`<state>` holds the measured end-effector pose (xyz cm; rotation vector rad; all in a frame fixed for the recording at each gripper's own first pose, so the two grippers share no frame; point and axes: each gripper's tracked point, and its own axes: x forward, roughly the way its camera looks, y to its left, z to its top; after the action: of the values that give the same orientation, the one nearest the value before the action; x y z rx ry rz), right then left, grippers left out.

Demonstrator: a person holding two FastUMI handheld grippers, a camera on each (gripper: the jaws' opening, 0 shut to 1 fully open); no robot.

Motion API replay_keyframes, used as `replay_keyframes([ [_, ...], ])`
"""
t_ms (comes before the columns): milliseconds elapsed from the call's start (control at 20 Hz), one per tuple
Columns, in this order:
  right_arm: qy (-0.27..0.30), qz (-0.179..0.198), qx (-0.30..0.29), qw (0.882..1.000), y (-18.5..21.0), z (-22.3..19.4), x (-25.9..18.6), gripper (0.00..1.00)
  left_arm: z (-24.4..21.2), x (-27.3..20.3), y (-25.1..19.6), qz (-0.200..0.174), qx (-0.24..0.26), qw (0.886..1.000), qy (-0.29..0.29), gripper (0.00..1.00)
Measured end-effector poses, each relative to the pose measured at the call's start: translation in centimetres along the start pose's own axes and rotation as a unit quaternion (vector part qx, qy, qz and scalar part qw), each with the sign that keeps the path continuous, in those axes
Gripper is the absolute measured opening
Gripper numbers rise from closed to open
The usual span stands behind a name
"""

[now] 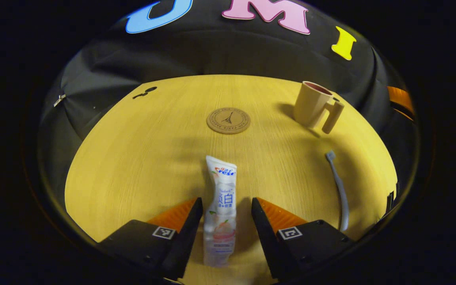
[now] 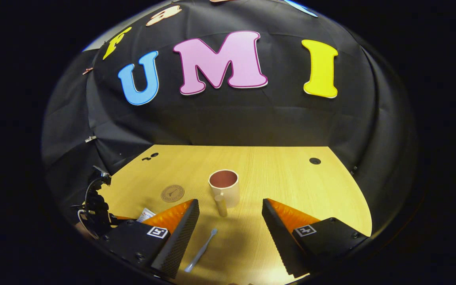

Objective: Put the toothbrush and toothpaste on the desktop into the cup, then pick up the cup and place it on the coaster on the desktop.

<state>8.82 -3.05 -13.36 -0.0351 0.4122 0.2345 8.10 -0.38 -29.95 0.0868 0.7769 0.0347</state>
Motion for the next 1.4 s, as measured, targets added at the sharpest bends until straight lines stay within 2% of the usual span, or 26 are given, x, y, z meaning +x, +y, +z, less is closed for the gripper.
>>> replay_keyframes([
  [50, 0.007, -0.002, 0.005, 1.000, -0.1, -0.5, 0.2, 0.99, -0.1, 0.0, -0.1, 0.000, 0.003, 1.000, 0.005, 0.73],
  [200, 0.033, -0.005, 0.026, 0.999, -0.3, -1.9, 0.7, 0.99, -0.1, 0.2, -0.2, -0.004, 0.015, 1.000, 0.026, 0.71],
  [250, 0.042, -0.008, 0.031, 0.999, -0.2, -2.5, 0.7, 0.98, -0.1, 0.1, -0.3, -0.005, 0.019, 0.999, 0.031, 0.65],
  [350, 0.061, -0.019, 0.038, 0.997, 0.0, -3.8, 0.9, 0.98, -0.2, 0.0, -0.2, -0.004, 0.023, 0.999, 0.044, 0.47],
  [500, 0.101, -0.027, 0.061, 0.993, 0.8, -6.0, 0.9, 0.99, -0.1, 0.2, -0.4, -0.011, 0.015, 0.997, 0.076, 0.41],
  [550, 0.114, -0.029, 0.065, 0.991, 1.1, -6.7, 0.9, 0.99, 0.0, 0.2, -0.3, -0.013, 0.016, 0.997, 0.080, 0.37],
  [750, 0.169, -0.029, 0.064, 0.983, 2.6, -9.8, 0.2, 0.99, 0.0, -0.2, -0.2, -0.015, 0.025, 0.997, 0.072, 0.27],
  [950, 0.203, -0.042, 0.064, 0.976, 3.4, -12.3, -0.3, 0.99, 0.3, -2.4, -0.2, -0.040, 0.014, 0.998, 0.053, 0.25],
  [1250, 0.224, -0.066, 0.064, 0.970, 3.2, -14.1, 0.8, 0.99, 1.3, -7.1, 0.2, -0.066, -0.016, 0.998, 0.003, 0.25],
  [1300, 0.231, -0.067, 0.060, 0.969, 3.3, -14.5, 1.0, 0.99, 1.3, -7.6, 0.2, -0.067, -0.020, 0.998, -0.002, 0.29],
  [1350, 0.237, -0.069, 0.057, 0.967, 3.3, -15.0, 1.3, 0.99, 1.2, -8.0, 0.3, -0.067, -0.021, 0.997, -0.005, 0.25],
  [1400, 0.243, -0.068, 0.057, 0.966, 3.6, -15.5, 1.6, 0.99, 1.0, -8.3, 0.5, -0.064, -0.018, 0.998, -0.008, 0.25],
])
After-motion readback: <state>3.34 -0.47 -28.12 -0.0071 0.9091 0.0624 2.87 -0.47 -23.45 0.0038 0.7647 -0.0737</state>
